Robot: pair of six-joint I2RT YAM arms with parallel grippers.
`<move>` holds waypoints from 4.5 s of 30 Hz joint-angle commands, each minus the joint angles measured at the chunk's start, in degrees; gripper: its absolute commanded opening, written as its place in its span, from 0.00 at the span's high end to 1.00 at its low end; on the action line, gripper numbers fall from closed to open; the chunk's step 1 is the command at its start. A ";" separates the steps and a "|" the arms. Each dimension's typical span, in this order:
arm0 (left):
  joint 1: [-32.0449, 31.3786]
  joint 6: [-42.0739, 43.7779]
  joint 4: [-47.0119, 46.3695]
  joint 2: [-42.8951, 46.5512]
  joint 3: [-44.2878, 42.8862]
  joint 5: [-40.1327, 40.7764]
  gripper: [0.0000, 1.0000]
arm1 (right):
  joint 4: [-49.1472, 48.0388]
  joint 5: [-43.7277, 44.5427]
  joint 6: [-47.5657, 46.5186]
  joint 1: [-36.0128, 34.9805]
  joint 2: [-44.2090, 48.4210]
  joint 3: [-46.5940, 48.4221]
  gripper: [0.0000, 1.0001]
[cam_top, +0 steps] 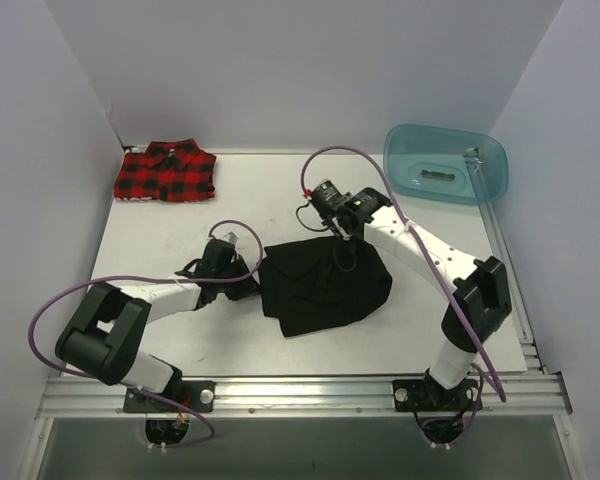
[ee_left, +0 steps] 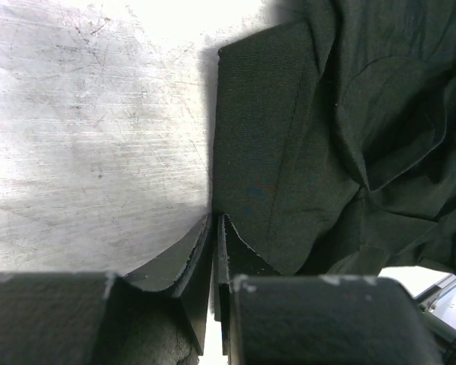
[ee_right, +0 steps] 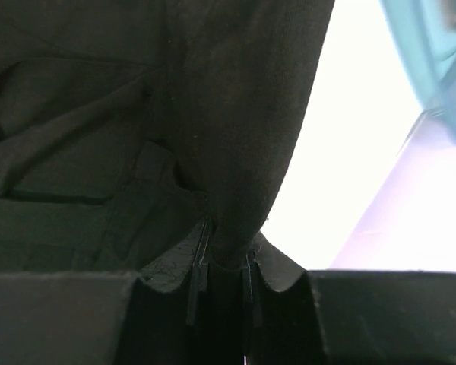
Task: Fold and stack the long sleeve shirts
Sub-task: Fold the shirt
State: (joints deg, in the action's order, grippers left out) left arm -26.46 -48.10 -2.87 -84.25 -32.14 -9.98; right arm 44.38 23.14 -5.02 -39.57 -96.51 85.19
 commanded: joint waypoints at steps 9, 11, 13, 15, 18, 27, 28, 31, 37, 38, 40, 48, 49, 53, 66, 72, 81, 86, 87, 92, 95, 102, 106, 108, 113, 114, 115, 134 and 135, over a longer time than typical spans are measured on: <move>-0.09 -3.41 -5.21 1.81 3.31 -1.62 0.84 | 9.22 16.41 2.64 -13.24 -14.57 11.22 1.00; -0.09 -4.28 -6.52 1.89 4.10 -1.71 0.84 | 9.93 16.76 4.56 -14.30 -15.98 12.54 1.00; -0.09 -5.43 -7.75 1.89 4.80 -2.15 0.84 | 10.72 16.07 5.02 -15.36 -17.83 14.48 1.00; -0.09 -6.30 -9.60 1.89 5.95 -2.33 0.84 | 11.16 15.89 7.73 -16.06 -19.49 15.62 0.99; -0.26 -6.92 -9.69 1.98 6.21 -2.50 0.84 | 12.56 15.71 11.94 -16.68 -22.65 18.42 0.98; -1.05 -9.12 -10.84 3.30 7.71 -1.54 0.84 | 14.77 13.87 21.53 -16.59 -28.29 22.92 0.90; -1.05 -9.21 -10.75 3.47 7.79 -1.45 0.84 | 14.68 13.08 21.80 -16.50 -28.64 23.01 0.85; -1.05 -9.38 -10.84 3.65 7.97 -1.45 0.84 | 14.07 9.66 23.29 -16.50 -29.09 23.36 0.68; -1.05 -9.39 -10.92 3.83 8.23 -1.27 0.84 | 7.57 -2.82 23.91 -16.42 -24.26 20.38 0.48; -1.05 -9.38 -10.84 3.91 8.32 -1.36 0.84 | 5.65 -3.96 24.00 -16.33 -23.56 19.67 0.48; -1.05 -9.39 -10.84 3.92 8.23 -1.27 0.84 | 4.49 -4.77 24.61 -16.41 -22.50 18.18 0.51; -1.05 -9.56 -10.84 3.91 8.23 -1.62 0.84 | 0.36 -8.36 25.41 -16.41 -22.49 17.03 0.90; -1.05 -9.56 -10.92 4.00 8.23 -1.71 0.84 | -0.08 -8.89 25.49 -16.41 -22.41 16.51 0.90; -1.05 -9.65 -10.92 4.00 8.23 -1.71 0.84 | -2.53 -9.77 25.93 -16.41 -23.20 14.75 0.87; -0.96 -7.64 -9.35 13.13 8.85 3.64 0.79 | -5.35 -16.55 27.25 -17.12 -15.48 12.81 0.48; -0.88 -3.15 1.81 21.31 2.98 8.22 0.63 | -10.53 -17.68 29.71 -15.28 -1.86 1.23 0.48; -0.79 0.99 4.56 18.87 -8.01 10.08 0.55 | -42.06 -32.78 43.85 -12.73 16.43 -31.64 0.66; -0.96 0.20 -1.60 6.06 -15.14 5.05 0.61 | -59.04 -39.03 49.57 -11.23 14.78 -39.30 0.68; -0.96 -0.41 -2.91 4.55 -15.32 4.71 0.63 | -60.45 -39.91 50.97 -11.23 13.99 -40.61 0.69; -0.88 -1.29 -8.72 -5.90 -16.64 5.67 0.69 | -65.56 -44.14 54.93 -11.23 8.37 -43.87 0.70; -0.70 -1.91 -11.19 -11.96 -16.90 5.93 0.73 | -66.87 -44.75 56.51 -11.23 5.21 -45.98 0.71; 1.93 -1.48 -11.19 -19.20 -19.97 6.81 0.75 | -69.43 -48.44 55.73 -10.97 -0.34 -43.53 0.71; 3.69 1.15 -8.74 -18.24 -22.87 7.16 0.74 | -64.45 -47.84 52.31 -10.00 2.02 -40.11 0.66; 3.69 3.97 -5.84 -15.69 -25.16 8.21 0.72 | -59.96 -47.31 49.68 -8.17 5.27 -38.35 0.62; 0.72 6.52 -2.67 -4.72 -23.24 10.84 0.60 | -55.37 -49.76 47.38 -2.01 14.58 -39.57 0.57; -0.43 6.70 -1.18 -2.96 -22.53 11.55 0.58 | -54.32 -50.55 46.42 -1.04 15.90 -40.70 0.57; -2.09 6.87 -0.21 -1.37 -21.83 13.21 0.55 | -53.70 -51.43 46.06 1.14 18.00 -41.24 0.57; -16.26 -4.02 -10.66 -8.91 -3.11 12.27 0.58 | -63.90 -73.32 42.72 20.14 7.66 -59.17 0.66; -16.08 -4.28 -10.75 -9.53 -3.02 11.91 0.58 | -63.98 -73.58 42.55 20.93 6.61 -59.87 0.67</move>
State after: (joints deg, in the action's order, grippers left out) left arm -43.27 -50.24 -12.93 -90.17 -36.51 3.62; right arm -17.93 -48.16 39.38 -20.47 -87.85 26.24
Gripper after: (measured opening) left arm 0.417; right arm 0.331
